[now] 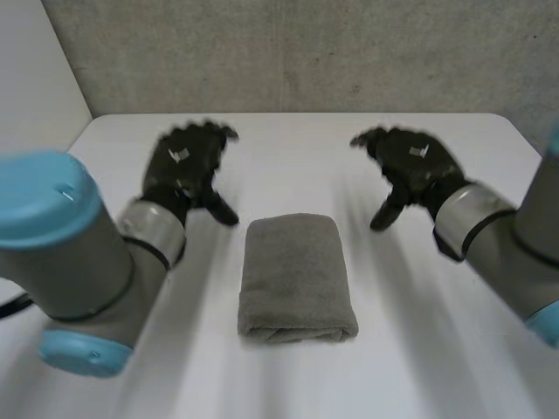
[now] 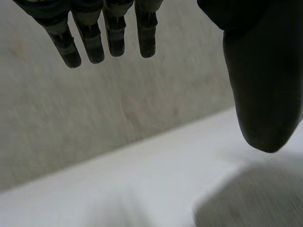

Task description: Fold the towel.

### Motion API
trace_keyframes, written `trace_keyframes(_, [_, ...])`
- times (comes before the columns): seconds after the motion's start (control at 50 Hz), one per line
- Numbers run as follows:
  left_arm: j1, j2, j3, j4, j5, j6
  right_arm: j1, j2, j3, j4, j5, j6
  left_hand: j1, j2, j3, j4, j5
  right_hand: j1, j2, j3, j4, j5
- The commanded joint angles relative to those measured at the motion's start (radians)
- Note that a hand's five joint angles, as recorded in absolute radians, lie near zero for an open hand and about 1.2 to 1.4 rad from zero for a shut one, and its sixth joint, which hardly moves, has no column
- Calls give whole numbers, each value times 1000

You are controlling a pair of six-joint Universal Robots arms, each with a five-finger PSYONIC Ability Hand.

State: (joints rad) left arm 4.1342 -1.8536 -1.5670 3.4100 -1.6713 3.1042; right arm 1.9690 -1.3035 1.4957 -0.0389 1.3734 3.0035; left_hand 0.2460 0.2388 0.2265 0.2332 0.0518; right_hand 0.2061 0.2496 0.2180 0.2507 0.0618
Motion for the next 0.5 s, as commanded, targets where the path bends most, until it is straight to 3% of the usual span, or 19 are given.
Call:
trace_keyframes(0.02, [26,93,117,-146,-2,-9,-1,-54,-115,85,81,0,-50,-43,-52,-59,-30,-32,-75,-44,-76,-62])
trace_keyframes(0.14, [99,122,176,-270,-4,-15,-7,-54,-141,91,113,3,-47,-40,-52,-59,-27,-32,-75,-44,-76,-62])
trace_keyframes(0.5, [126,114,176,-279,2,-10,-59,-66,-131,91,115,5,-47,-40,-52,-59,-27,-32,-75,-44,-76,-62])
